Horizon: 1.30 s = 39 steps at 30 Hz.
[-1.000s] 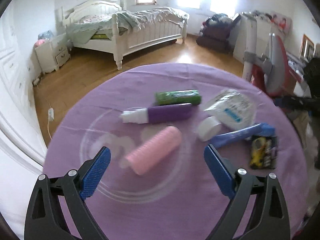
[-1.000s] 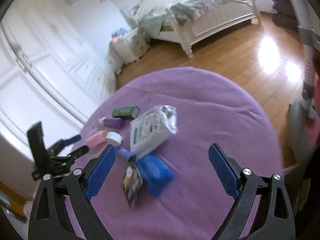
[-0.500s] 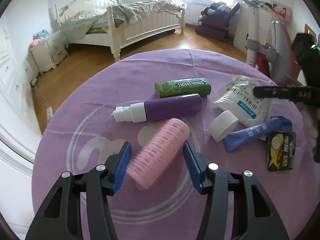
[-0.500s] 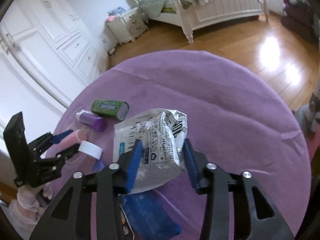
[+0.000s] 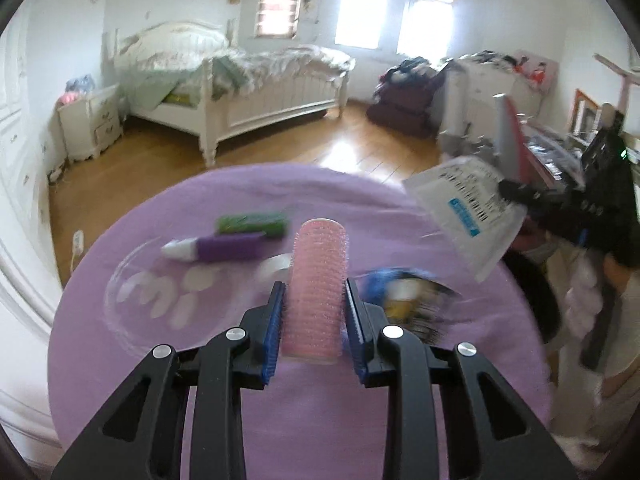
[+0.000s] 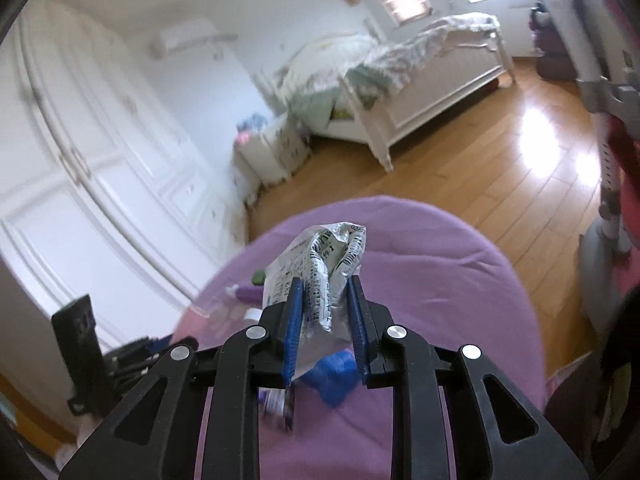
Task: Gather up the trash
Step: 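Grasp the pink hair roller with the left tool while the right tool grasps the white packet, then carry the roller and packet over the black bin and release both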
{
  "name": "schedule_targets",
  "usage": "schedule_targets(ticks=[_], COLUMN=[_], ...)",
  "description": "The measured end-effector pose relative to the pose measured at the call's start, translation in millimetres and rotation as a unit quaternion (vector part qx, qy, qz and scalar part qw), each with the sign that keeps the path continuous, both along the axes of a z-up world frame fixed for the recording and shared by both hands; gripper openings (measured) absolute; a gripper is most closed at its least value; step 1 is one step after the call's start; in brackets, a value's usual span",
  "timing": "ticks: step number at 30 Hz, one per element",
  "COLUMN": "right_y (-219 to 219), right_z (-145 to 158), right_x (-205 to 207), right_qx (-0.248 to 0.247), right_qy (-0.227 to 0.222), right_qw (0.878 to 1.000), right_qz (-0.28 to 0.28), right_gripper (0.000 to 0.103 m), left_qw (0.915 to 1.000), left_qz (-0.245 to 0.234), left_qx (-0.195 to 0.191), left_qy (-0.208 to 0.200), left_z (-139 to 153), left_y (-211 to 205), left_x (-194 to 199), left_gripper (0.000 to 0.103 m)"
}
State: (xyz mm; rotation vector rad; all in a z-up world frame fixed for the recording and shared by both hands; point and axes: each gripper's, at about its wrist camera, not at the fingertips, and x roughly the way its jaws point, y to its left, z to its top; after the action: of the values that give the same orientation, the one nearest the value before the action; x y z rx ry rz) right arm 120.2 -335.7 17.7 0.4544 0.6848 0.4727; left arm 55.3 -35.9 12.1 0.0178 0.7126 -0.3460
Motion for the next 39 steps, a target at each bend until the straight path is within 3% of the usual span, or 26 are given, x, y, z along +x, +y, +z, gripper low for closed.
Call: schedule_targets(ticks=[7,14,21,32,39], right_y=[-91.6,-193.2,-268.7,-326.6,-345.3], right_z=[14.3,24.5,8.2,-33.2,-59.8], right_x=[-64.1,-128.2,-166.7,-194.6,-194.7], right_qx=[0.066,0.083,0.090,0.082,0.055], right_qy=[-0.011,-0.037,-0.038,-0.006,0.019], right_qw=[0.997,0.988,0.977,0.962,0.954], right_qz=[-0.045,-0.125,-0.190,-0.259,-0.295], right_gripper=[0.023,0.023,0.023,0.023,0.023], left_qw=[0.9970,0.9881,0.9795,0.9668,0.9595], left_qz=[-0.072,-0.147,-0.192,-0.249,-0.279], left_qx=[-0.005,0.001,0.019,0.038,0.034], left_qy=[-0.027,-0.048,-0.057,-0.042,-0.007], left_z=[29.8,40.7,39.4,19.1,-14.3], left_y=[-103.3,-195.3,-263.6,-330.9,-368.5], left_x=[-32.3,-41.9,-48.9,-50.0,-37.3], left_gripper=[0.029,0.029,0.029,0.029,0.029])
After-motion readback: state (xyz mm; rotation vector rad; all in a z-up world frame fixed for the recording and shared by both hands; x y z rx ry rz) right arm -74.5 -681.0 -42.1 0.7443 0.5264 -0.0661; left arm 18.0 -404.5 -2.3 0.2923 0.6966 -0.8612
